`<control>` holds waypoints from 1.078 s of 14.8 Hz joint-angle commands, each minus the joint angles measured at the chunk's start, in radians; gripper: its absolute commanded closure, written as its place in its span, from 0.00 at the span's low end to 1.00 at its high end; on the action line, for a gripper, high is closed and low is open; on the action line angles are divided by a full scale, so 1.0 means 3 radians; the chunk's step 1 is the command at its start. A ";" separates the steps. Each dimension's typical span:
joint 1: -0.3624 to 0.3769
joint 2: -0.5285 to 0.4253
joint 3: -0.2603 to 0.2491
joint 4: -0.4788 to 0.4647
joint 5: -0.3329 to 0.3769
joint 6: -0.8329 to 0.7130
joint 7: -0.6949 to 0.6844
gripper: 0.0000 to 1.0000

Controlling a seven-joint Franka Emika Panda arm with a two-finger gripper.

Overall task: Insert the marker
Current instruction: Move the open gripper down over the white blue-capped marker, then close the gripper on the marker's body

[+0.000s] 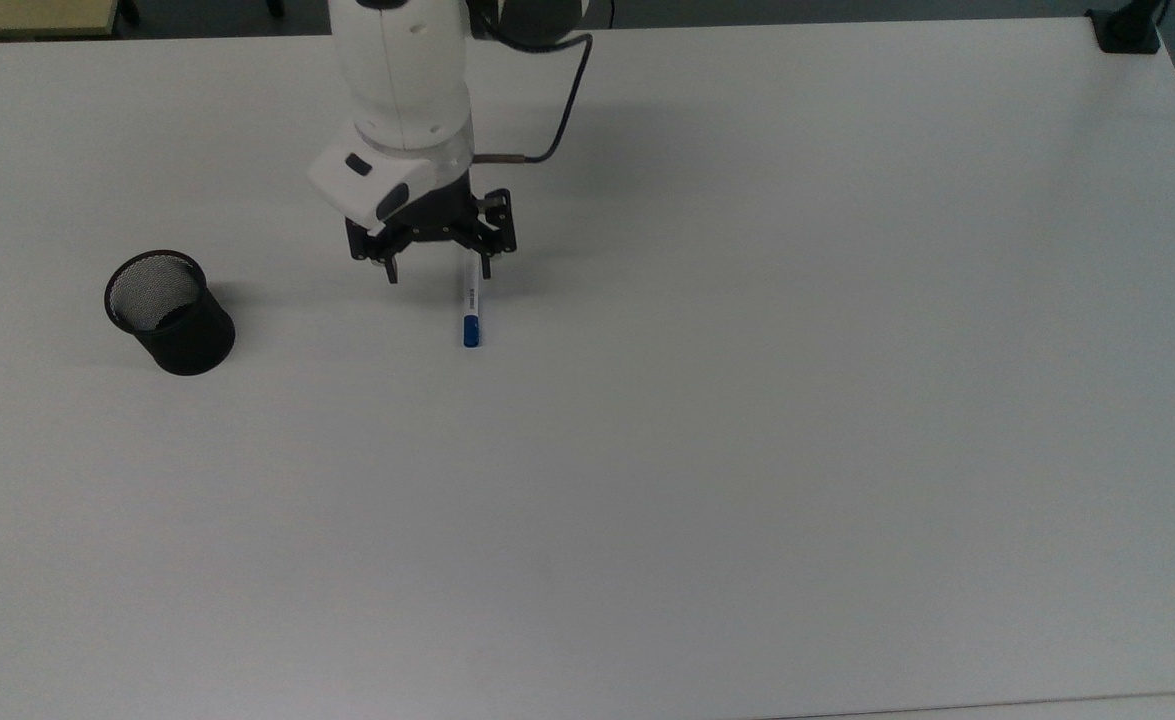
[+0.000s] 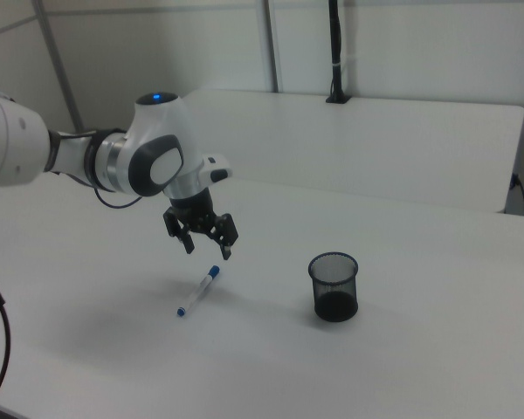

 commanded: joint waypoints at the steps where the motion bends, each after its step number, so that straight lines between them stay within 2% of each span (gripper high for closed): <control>1: 0.0123 0.0233 -0.0024 -0.0017 -0.0163 0.0255 0.0387 0.13; 2: 0.0149 0.0304 -0.0024 -0.0017 -0.0230 0.0297 0.0448 0.14; 4: 0.0175 0.0412 -0.0024 -0.0007 -0.0337 0.0343 0.0541 0.27; 6: 0.0175 0.0448 -0.0024 -0.0007 -0.0394 0.0389 0.0602 0.52; 7: 0.0170 0.0448 -0.0024 -0.0002 -0.0399 0.0399 0.0607 0.73; 9: 0.0149 0.0428 -0.0024 0.0018 -0.0394 0.0399 0.0618 1.00; 13: 0.0118 0.0326 -0.0024 0.0024 -0.0384 0.0394 0.0664 1.00; 16: -0.0034 0.0102 -0.0024 0.0034 -0.0384 0.0379 0.0664 1.00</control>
